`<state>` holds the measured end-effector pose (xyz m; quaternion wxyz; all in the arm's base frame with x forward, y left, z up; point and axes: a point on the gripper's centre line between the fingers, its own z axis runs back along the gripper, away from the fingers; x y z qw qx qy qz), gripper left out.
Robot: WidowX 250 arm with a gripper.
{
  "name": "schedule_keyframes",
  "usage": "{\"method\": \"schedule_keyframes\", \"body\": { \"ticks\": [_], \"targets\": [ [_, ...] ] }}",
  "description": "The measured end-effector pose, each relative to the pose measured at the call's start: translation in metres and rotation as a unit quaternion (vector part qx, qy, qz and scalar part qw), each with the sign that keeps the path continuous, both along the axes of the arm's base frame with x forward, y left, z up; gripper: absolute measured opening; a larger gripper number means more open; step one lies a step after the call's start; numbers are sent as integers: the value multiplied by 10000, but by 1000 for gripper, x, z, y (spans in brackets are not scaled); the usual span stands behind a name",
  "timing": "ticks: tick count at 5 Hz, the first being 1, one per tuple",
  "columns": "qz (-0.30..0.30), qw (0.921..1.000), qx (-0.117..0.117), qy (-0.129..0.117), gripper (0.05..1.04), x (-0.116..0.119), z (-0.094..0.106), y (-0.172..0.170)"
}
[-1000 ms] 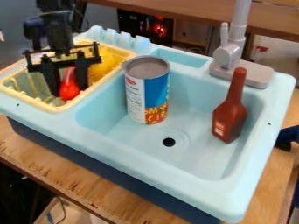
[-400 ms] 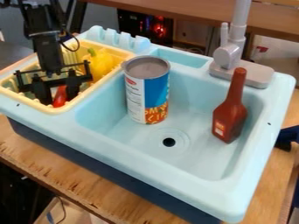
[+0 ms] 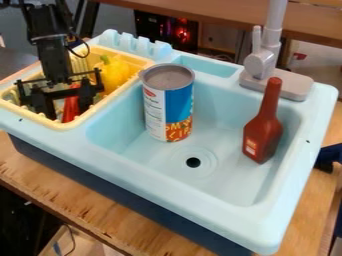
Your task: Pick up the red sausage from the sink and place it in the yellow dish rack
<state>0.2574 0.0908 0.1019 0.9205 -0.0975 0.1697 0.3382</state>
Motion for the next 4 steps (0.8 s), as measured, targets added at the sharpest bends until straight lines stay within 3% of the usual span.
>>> {"method": "schedule_keyframes", "body": {
  "ticks": [1,2,3,4],
  "targets": [
    [30,9999,71,-90,993,4,13,1],
    [-305,9986,388,-186,997,10,43,-12],
    [-737,9918,995,-314,997,15,83,-33],
    [-1481,9806,1230,-368,997,18,103,-68]
  ]
}}
